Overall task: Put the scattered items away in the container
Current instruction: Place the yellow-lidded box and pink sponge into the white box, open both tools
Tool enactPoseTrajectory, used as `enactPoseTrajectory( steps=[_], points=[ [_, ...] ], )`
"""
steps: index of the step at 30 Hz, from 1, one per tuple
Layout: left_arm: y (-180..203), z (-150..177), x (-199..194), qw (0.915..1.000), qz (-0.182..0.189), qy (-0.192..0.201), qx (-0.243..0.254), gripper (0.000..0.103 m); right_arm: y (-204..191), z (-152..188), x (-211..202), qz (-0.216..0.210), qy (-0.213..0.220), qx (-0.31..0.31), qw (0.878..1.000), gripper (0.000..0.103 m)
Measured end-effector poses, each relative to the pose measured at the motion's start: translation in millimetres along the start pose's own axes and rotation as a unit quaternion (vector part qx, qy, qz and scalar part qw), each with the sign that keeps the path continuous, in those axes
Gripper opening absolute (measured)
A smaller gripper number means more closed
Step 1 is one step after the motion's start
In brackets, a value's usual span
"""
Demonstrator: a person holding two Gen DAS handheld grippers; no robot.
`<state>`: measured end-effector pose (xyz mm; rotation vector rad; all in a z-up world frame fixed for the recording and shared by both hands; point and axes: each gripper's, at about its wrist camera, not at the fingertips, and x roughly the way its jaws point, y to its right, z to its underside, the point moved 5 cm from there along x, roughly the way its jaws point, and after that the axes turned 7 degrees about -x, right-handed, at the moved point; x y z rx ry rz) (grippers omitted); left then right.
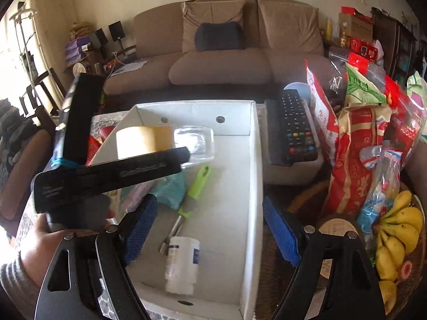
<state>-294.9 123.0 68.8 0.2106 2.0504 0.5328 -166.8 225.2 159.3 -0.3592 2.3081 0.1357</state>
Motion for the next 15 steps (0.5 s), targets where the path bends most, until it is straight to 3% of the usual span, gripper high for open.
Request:
enactPoseTrajectory(
  steps=[4,8,11,13,15],
  points=[
    [12.3,12.1,27.1,0.9993,0.010,-0.030,-0.021,0.091,9.5,12.4,-7.5,-0.016,0.004,0.008,1.000,0.084],
    [13.5,25.5,52.3,0.9979,-0.004,-0.058,-0.028,0.092,16.1,26.3,-4.3,-0.018,-0.003,0.017,1.000,0.084],
    [12.0,33.8,64.6,0.9941,-0.002,-0.100,-0.041,0.092,13.7,32.0,2.6,-0.020,-0.012,0.011,1.000,0.084],
    [9.2,40.9,68.0,0.9912,-0.003,-0.124,-0.045,0.092,11.5,35.1,4.9,-0.021,-0.014,0.006,1.000,0.084],
    [5.1,42.2,61.2,0.9911,-0.001,-0.123,-0.049,0.094,10.8,35.9,6.2,-0.023,-0.014,0.008,1.000,0.084]
  ],
)
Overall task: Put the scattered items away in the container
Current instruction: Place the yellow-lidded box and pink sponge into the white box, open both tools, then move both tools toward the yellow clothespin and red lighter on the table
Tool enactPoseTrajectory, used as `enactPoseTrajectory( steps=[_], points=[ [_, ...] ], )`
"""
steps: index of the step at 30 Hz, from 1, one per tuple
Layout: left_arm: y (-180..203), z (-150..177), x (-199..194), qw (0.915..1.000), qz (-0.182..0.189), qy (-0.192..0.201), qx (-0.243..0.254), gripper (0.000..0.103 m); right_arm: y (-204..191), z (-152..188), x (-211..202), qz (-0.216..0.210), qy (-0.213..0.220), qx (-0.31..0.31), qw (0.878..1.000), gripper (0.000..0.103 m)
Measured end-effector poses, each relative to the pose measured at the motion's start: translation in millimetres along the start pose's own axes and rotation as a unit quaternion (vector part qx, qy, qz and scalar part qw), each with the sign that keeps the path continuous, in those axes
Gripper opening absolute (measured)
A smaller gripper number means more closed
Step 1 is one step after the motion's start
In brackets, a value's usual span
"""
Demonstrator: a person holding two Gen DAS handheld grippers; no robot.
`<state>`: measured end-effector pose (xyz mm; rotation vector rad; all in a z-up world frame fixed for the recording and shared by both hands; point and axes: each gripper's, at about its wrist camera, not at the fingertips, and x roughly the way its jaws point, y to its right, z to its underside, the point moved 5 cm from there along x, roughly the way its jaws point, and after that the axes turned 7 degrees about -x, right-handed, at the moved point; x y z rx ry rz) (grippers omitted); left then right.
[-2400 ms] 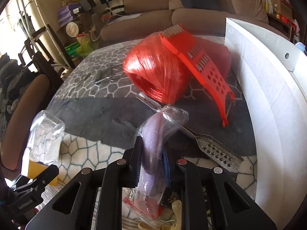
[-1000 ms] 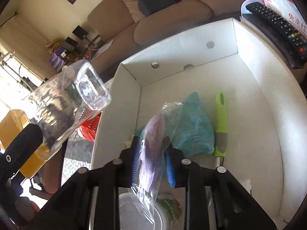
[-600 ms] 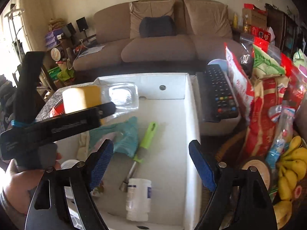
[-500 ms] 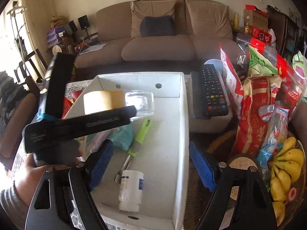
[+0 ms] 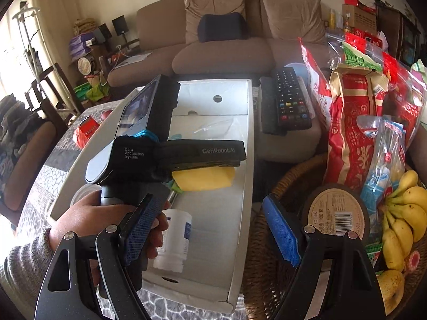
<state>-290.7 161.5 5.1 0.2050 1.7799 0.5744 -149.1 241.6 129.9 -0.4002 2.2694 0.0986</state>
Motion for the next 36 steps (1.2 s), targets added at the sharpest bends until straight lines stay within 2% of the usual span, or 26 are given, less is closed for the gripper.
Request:
enactPoseTrajectory(
  steps=[2,7,13,19,24,36],
  points=[
    [-1.9,0.2,-9.2,1.0000,0.004,0.003,0.001,0.098,-0.1,0.0,1.0,-0.002,-0.001,0.004,1.000,0.084],
    [-9.7,1.5,-47.6,0.9996,0.006,0.022,0.018,0.099,-4.5,-1.3,-1.8,-0.004,-0.002,0.011,1.000,0.084],
    [-27.5,3.0,-105.8,0.9968,-0.014,0.056,0.055,0.101,-21.8,-0.7,2.5,-0.004,-0.009,0.010,1.000,0.084],
    [-46.7,11.2,-143.1,0.9886,-0.058,0.089,0.106,0.101,-42.2,3.4,1.0,0.009,-0.015,0.006,1.000,0.084],
    [-71.7,25.6,-178.3,0.9808,-0.084,0.109,0.138,0.101,-62.0,5.9,-6.5,0.014,-0.015,0.002,1.000,0.084],
    [-134.0,75.3,-235.8,0.9744,-0.093,0.117,0.168,0.101,-109.8,7.9,-29.2,0.024,-0.010,0.001,1.000,0.086]
  ],
)
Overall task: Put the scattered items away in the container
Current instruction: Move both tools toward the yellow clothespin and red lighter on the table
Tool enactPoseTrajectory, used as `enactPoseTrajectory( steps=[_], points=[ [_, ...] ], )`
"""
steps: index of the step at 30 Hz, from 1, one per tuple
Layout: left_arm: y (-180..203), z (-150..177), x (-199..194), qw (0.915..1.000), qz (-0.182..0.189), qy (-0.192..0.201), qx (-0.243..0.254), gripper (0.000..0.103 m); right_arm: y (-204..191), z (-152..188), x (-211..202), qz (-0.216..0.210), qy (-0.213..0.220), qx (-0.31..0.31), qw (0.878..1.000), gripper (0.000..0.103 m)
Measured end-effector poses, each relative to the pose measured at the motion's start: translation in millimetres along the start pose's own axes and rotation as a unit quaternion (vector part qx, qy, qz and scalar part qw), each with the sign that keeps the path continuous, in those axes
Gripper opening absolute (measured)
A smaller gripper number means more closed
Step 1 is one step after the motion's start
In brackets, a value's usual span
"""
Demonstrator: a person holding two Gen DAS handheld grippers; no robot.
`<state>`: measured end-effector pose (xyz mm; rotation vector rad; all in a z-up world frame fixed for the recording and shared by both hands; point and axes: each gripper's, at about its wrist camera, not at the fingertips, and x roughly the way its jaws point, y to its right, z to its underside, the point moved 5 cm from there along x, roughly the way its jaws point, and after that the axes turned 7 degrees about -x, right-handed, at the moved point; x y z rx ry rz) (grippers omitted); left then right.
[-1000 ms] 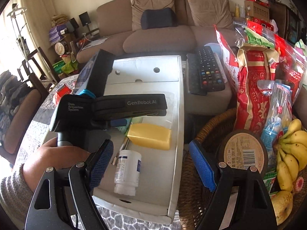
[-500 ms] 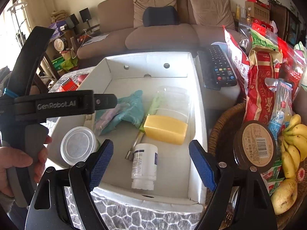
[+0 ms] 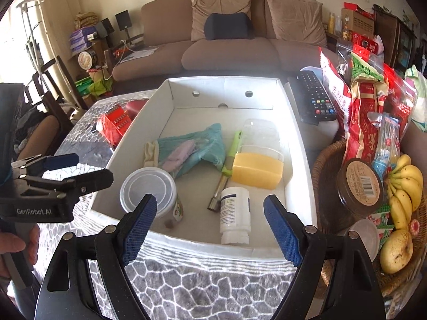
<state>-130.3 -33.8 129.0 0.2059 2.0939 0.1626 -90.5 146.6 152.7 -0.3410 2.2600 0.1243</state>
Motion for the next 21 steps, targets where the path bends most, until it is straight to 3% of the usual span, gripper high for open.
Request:
enactPoseTrajectory(
  steps=[5,9,15,21],
  points=[
    [-45.5,21.1,-25.8,0.9999,-0.003,0.009,-0.007,0.101,-26.8,3.7,-7.1,-0.007,-0.001,0.004,1.000,0.086],
    [-107.9,36.7,-45.2,0.9991,-0.022,0.022,-0.030,0.101,-58.4,3.5,-12.5,-0.024,0.009,0.003,1.000,0.087],
    [-198.7,64.6,-46.9,0.9962,-0.042,0.019,-0.074,0.102,-122.9,-0.3,-0.5,-0.092,0.018,0.008,0.996,0.095],
    [-242.5,90.1,-31.9,0.9956,-0.031,0.016,-0.087,0.102,-195.6,-7.8,27.4,-0.154,0.022,-0.007,0.988,0.096]
  ],
)
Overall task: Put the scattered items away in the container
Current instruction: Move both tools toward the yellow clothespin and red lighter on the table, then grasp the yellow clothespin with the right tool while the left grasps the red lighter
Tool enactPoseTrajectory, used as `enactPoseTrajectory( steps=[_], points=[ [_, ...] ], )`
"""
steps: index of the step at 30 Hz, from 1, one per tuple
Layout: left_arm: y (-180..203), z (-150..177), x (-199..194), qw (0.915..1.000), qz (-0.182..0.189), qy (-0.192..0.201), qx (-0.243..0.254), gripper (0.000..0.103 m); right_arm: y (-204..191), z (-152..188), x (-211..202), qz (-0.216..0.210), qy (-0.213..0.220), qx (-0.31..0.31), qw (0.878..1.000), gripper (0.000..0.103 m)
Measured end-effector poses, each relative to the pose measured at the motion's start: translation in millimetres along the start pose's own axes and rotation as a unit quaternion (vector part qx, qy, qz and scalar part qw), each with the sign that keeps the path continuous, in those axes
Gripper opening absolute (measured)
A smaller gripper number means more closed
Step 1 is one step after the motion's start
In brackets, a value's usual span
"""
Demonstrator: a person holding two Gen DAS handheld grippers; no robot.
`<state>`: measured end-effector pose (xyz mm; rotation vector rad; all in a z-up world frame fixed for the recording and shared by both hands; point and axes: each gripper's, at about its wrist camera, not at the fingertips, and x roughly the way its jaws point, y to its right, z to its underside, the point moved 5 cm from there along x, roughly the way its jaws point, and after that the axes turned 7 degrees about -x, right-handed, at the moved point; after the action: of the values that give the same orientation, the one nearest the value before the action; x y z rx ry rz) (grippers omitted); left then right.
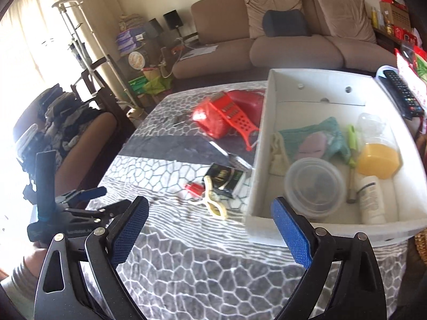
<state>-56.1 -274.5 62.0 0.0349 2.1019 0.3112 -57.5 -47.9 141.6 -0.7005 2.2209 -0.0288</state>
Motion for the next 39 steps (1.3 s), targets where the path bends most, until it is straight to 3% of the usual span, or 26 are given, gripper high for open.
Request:
enactPoseTrajectory(
  steps=[4,7,13,19,22,24,26,28,30,34,39],
  points=[
    [-19.4,8.5,13.4,0.9992,0.024,0.003,-0.031,0.103,-31.1,-1.4,36.2,-0.035,-0.006,-0.004,0.999,0.102],
    [-38.5,7.7,22.0,0.9973,0.034,0.012,-0.065,0.103,-47.3,2.1,63.1,-0.034,-0.016,-0.016,0.999,0.103],
    [-86.3,-0.3,33.1,0.9930,0.018,0.028,-0.114,0.103,-62.2,20.5,108.6,0.018,-0.048,-0.115,0.992,0.103],
    [-93.1,-6.9,41.7,0.9887,0.047,0.003,-0.142,0.103,-53.6,40.0,149.3,0.090,-0.101,-0.238,0.962,0.101],
    [-88.2,-12.2,35.0,0.9872,0.064,0.008,-0.146,0.103,-44.2,46.6,166.0,0.109,-0.119,-0.258,0.953,0.089],
    [-87.1,-15.0,32.8,0.9854,0.074,0.007,-0.153,0.103,-38.8,50.7,178.3,0.116,-0.136,-0.262,0.948,0.069],
    [-86.1,-16.3,32.9,0.9837,0.083,0.003,-0.159,0.103,-33.8,56.3,189.8,0.124,-0.155,-0.268,0.943,0.063],
    [-84.5,-16.9,34.3,0.9827,0.089,0.000,-0.163,0.103,-30.2,54.0,191.2,0.116,-0.146,-0.261,0.947,0.059],
    [-82.4,-16.6,37.4,0.9820,0.094,-0.005,-0.164,0.103,-27.2,51.5,192.7,0.106,-0.149,-0.246,0.952,0.041],
    [-73.7,-12.2,46.5,0.9817,0.101,-0.022,-0.160,0.103,-31.0,49.2,185.7,0.076,-0.154,-0.212,0.962,0.041],
    [-56.9,-10.2,50.2,0.9848,0.111,-0.025,-0.132,0.103,-36.0,42.4,140.4,0.049,-0.104,-0.149,0.982,0.041]
  ],
)
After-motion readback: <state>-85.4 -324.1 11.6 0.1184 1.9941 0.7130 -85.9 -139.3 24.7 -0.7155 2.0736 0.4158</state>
